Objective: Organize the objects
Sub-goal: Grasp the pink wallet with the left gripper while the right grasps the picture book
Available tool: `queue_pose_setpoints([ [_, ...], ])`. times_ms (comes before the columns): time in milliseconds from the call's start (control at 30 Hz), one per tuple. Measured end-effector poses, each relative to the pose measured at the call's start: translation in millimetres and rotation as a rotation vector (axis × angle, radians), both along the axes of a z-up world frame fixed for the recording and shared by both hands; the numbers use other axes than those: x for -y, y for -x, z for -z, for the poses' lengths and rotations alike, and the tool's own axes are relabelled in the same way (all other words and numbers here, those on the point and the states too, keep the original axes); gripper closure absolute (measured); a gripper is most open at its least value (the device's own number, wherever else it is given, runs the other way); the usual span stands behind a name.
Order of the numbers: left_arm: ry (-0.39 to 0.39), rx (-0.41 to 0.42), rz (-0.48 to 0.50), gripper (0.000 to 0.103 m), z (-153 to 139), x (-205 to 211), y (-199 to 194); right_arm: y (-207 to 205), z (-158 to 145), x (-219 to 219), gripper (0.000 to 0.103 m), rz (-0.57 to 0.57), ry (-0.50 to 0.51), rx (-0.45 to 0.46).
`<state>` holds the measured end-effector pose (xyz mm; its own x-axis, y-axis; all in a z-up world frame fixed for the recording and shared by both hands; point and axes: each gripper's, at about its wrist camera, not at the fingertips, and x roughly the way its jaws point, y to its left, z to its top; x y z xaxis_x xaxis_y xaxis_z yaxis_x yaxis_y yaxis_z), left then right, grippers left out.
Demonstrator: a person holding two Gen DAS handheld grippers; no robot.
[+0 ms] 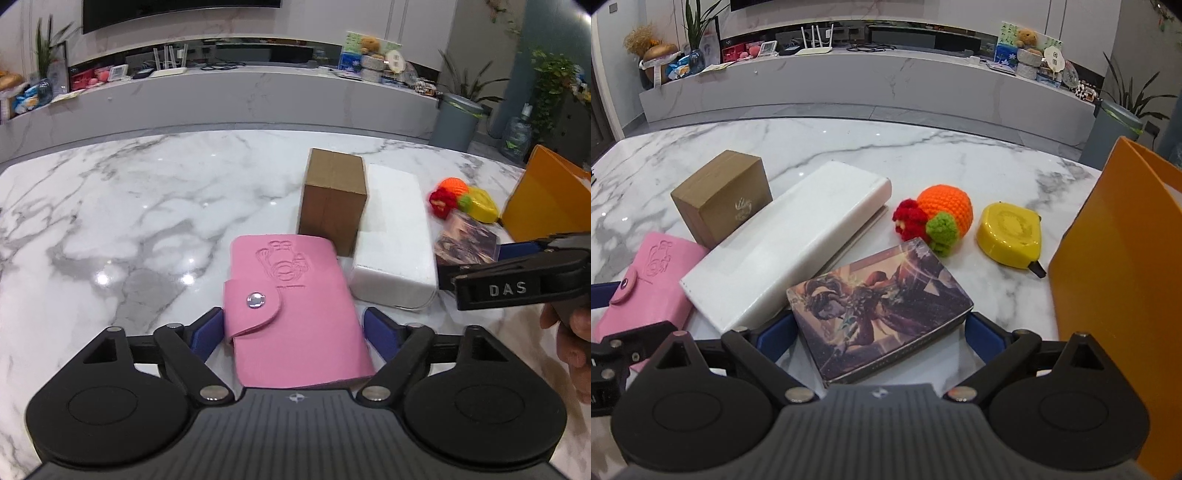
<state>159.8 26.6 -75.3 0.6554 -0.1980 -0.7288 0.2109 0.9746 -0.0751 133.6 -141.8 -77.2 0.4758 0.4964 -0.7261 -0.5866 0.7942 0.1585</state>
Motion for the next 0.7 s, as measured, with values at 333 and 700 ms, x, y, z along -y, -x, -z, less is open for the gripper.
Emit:
queue_pose_setpoints([
  [333,-0.001,-0.068,-0.017,0.01,-5.4,-2.7,5.0,14.6,-15.3,5.0,0.069,-0.117,0.049,-0.001],
  [700,-0.008,-0.075,-0.02,0.01,-6.2,-6.0,9.5,-38.0,-22.5,24.4,0.03,0.428,-0.17,-0.247],
])
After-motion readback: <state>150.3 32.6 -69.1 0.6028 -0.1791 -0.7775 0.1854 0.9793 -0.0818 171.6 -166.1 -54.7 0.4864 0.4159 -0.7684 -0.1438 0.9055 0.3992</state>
